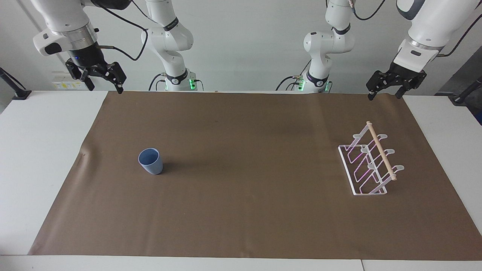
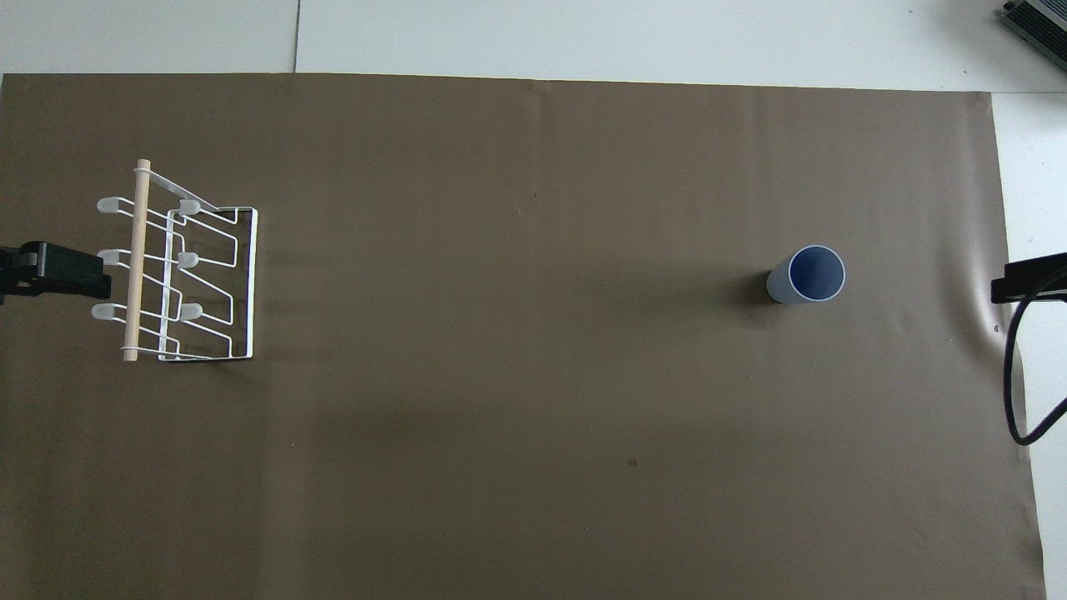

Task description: Hang cup on cup holder

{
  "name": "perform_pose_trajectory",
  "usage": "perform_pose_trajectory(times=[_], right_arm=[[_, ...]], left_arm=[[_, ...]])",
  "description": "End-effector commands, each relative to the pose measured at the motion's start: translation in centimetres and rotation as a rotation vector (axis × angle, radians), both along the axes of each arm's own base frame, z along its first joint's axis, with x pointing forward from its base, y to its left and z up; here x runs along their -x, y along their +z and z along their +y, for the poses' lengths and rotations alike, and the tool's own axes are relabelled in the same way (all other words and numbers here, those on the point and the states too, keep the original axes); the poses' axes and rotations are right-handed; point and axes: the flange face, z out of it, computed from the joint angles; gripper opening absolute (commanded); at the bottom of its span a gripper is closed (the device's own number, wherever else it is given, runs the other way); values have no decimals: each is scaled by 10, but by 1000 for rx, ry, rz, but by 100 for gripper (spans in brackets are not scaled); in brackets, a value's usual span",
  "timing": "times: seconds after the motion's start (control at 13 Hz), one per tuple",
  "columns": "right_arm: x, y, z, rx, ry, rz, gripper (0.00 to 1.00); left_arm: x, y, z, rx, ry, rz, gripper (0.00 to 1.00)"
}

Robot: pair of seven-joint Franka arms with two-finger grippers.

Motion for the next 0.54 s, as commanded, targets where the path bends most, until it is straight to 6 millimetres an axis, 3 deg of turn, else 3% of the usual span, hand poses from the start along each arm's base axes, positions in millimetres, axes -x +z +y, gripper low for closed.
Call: perform_pose_trajectory(times=[0.0,0.46], right_arm=[[8,0,-7,15,36,-4,100],[3,3,-7,16,47,-45,100]], left_arm=[[7,0,3,-17,-1,1,100],[7,0,3,-17,-1,1,100]])
